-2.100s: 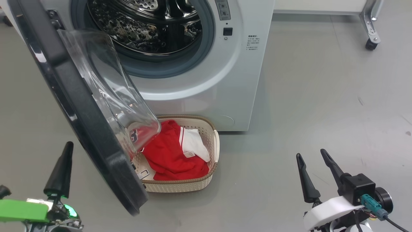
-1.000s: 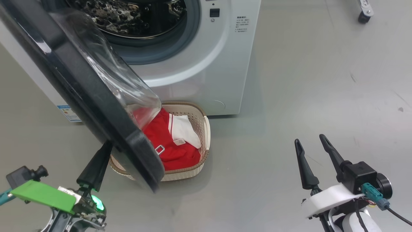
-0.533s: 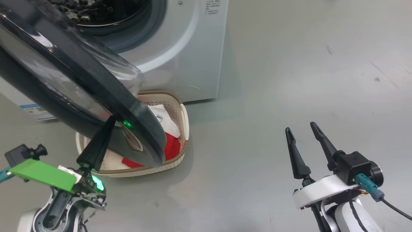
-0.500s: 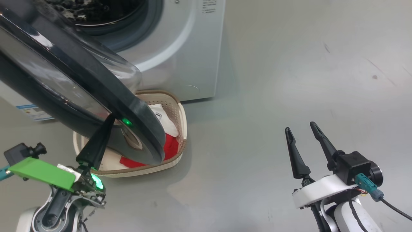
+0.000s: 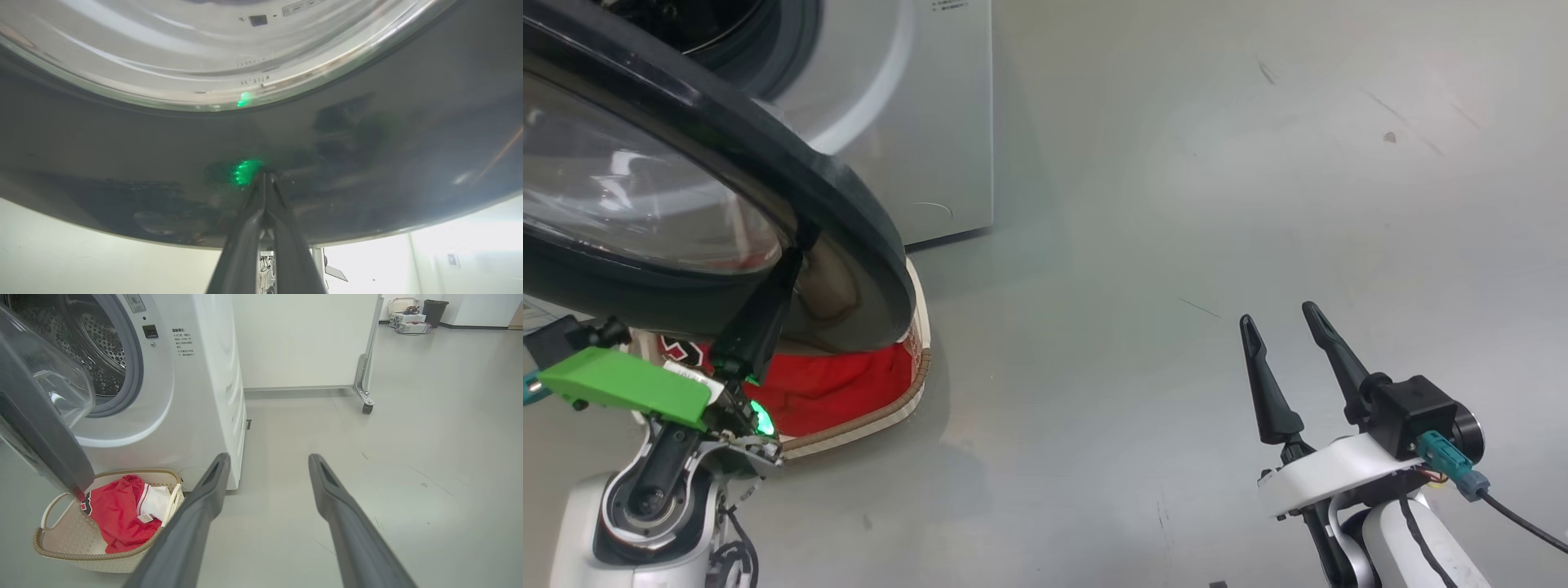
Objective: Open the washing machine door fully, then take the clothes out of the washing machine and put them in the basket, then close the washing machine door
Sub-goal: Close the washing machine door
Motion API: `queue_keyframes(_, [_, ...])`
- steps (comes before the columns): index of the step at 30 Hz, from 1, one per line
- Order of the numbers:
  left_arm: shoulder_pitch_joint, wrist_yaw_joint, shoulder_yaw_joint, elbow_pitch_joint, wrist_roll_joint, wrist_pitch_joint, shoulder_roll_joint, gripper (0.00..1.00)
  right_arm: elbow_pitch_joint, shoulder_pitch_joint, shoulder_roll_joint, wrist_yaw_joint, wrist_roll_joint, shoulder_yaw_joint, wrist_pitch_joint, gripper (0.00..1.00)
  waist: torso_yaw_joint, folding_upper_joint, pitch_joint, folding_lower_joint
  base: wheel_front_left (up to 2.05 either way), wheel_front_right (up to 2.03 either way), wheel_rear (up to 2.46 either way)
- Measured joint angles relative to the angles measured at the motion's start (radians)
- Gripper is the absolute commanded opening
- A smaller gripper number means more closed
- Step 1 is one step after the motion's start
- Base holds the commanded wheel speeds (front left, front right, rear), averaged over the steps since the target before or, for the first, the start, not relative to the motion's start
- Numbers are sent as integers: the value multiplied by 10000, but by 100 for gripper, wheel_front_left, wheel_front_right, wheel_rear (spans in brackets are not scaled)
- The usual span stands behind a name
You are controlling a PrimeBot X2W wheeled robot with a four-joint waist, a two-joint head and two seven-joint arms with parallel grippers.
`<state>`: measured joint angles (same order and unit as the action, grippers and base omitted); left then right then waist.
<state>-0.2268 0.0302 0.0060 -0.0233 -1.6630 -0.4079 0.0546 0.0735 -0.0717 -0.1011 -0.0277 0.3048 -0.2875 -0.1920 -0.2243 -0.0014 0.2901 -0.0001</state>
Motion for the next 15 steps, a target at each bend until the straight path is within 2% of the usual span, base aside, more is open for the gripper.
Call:
queue_keyframes(8, [-351, 33, -69, 502, 0, -44, -8, 0, 171, -45, 12, -6, 19, 123, -132, 100, -119, 0, 13, 0, 0, 0, 0])
queue_keyframes(15, [-362, 236, -86, 997, -77, -44, -40, 0, 314, -45, -2, -29, 31, 320, -178, 100, 106, 0, -93, 0, 0, 0, 0])
